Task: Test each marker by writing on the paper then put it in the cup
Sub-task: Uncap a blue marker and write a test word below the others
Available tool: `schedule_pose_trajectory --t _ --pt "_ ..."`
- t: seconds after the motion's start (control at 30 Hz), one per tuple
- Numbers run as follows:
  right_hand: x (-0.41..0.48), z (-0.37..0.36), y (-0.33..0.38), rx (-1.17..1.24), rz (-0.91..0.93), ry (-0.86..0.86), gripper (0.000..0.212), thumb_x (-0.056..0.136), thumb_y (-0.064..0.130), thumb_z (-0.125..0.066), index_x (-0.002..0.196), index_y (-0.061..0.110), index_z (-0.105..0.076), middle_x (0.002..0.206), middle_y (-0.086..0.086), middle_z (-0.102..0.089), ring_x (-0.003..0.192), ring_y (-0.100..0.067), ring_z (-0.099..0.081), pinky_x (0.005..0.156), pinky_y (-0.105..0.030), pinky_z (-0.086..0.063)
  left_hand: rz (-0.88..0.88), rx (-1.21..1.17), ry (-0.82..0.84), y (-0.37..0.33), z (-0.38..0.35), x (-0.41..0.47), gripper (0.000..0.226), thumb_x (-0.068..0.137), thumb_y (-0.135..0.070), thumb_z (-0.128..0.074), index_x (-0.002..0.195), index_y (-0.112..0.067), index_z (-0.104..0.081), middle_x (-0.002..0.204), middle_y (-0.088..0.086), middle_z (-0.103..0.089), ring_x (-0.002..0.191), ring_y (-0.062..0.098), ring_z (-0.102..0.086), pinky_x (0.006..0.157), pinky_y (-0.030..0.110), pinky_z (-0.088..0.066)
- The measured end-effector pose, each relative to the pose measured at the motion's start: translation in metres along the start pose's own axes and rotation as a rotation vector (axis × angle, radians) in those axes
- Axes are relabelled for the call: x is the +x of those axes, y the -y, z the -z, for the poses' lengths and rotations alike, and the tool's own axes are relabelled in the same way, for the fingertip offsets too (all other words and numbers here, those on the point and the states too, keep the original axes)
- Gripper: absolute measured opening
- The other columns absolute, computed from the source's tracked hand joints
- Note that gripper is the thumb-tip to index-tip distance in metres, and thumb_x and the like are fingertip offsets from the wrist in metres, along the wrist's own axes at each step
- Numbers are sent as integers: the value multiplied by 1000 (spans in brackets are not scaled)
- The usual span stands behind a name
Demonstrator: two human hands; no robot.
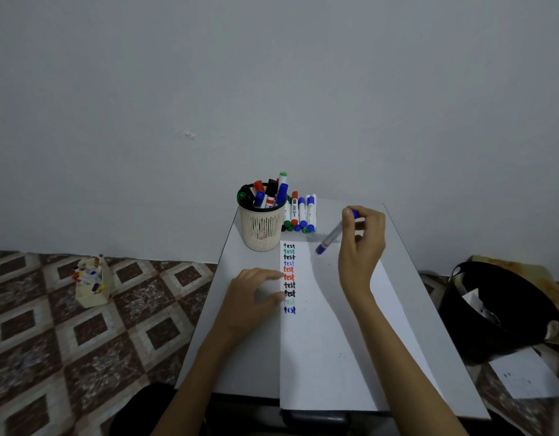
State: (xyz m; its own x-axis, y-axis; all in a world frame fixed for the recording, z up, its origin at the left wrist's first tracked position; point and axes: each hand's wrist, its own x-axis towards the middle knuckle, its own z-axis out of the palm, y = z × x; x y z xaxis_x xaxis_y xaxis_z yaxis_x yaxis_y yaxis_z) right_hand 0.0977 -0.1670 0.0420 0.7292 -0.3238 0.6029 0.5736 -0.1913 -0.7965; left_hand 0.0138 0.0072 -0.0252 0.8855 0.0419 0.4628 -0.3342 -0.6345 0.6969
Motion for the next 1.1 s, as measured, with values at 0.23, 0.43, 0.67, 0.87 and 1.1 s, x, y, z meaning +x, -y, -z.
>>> schedule_pose_trajectory --t 0.23,0.43,0.67,0.87,1.1 --pt "-51 -7 41 302 -205 303 4 95 19 -53 96 16 -56 88 -7 -64 71 -12 -60 54 -15 -46 70 -158 73 -17 1 -2 44 82 -53 -50 117 -25 -51 91 -20 -58 83 -4 -57 69 8 -42" --pt "-69 -16 33 237 -352 644 19 89 17 -66 104 7 -60 95 -6 -65 80 -19 -62 60 -15 -49 1 -170 -15 -13 0 -5 40 93 -54 -33 118 -26 -48 71 -10 -59 59 4 -56 53 13 -42" --pt "-72 -13 31 237 -424 652 21 91 17 -63 98 -1 -56 64 -11 -58 48 -10 -53 47 -19 -45 -93 -119 -55 -15 3 -8 38 94 -44 -34 105 -15 -57 59 -6 -53 49 8 -49 47 13 -35" --pt "-75 -17 32 261 -461 653 19 92 17 -60 103 2 -55 68 -9 -60 46 -6 -53 49 -16 -46 -125 -145 -108 -16 5 -10 49 93 -57 -31 84 -16 -56 56 -12 -48 50 8 -48 49 9 -33" --pt "-75 -13 31 301 -478 659 15 93 17 -60 95 2 -54 67 -12 -58 45 -7 -51 48 -18 -46 -116 -150 -80 -18 4 -10 35 91 -61 -31 81 -35 -52 56 -14 -54 51 6 -51 49 8 -34"
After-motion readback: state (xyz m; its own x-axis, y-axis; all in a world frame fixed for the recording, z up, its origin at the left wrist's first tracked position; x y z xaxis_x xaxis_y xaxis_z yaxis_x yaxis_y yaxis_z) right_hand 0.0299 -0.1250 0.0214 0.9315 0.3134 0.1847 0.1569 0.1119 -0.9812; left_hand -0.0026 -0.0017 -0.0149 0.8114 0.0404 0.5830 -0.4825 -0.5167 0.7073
